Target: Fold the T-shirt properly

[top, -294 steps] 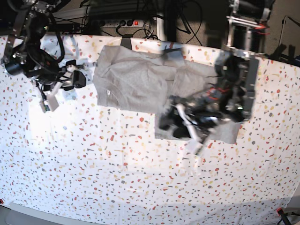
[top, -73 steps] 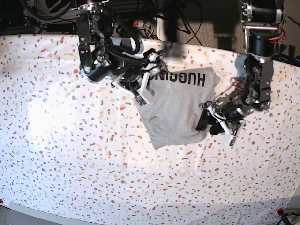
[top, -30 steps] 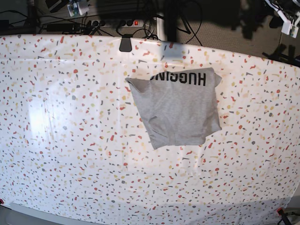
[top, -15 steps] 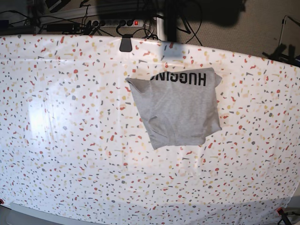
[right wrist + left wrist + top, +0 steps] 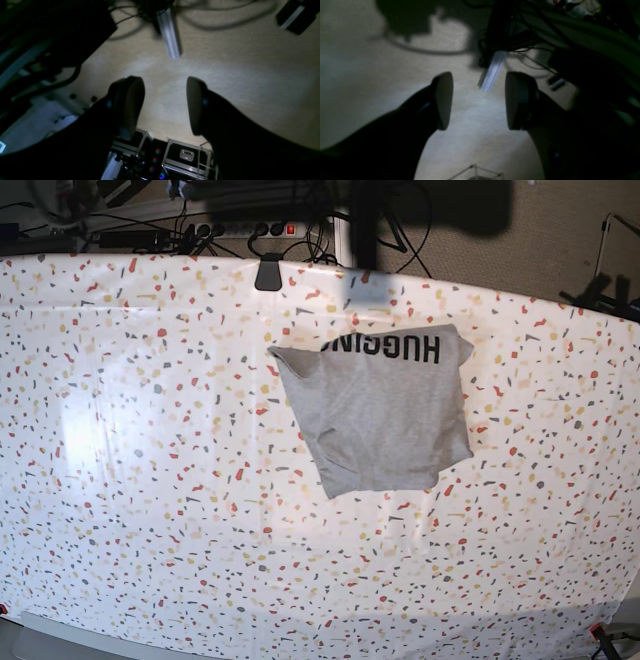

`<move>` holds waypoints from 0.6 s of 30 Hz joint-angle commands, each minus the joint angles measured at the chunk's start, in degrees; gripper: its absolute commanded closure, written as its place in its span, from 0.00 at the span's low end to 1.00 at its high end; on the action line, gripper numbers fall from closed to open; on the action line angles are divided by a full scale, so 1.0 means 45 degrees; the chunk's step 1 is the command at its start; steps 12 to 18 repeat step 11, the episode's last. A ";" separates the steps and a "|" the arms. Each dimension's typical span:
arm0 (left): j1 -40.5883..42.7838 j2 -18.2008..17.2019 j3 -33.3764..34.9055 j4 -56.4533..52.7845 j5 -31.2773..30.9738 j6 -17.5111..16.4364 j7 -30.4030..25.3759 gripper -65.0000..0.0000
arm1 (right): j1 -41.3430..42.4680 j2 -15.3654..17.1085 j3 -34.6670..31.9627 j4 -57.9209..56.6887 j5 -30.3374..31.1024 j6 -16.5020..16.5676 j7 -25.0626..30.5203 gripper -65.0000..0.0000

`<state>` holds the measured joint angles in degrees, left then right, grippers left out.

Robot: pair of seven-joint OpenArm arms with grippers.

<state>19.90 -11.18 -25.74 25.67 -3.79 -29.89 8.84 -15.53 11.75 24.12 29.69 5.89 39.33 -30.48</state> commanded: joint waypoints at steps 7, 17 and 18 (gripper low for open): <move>-0.0670 0.0860 -0.0010 -0.0461 0.0238 0.0471 -0.0238 0.51 | 0.0549 0.0034 0.0029 -0.0607 0.0015 0.0149 0.0311 0.54; -0.0937 0.0981 -0.0010 -0.0457 0.0865 0.0641 -0.0282 0.51 | 0.0559 0.0034 0.0029 -0.0602 0.0019 -0.0107 0.0418 0.54; -0.0937 0.0981 -0.0010 -0.0457 0.0865 0.0641 -0.0282 0.51 | 0.0559 0.0034 0.0029 -0.0602 0.0019 -0.0107 0.0418 0.54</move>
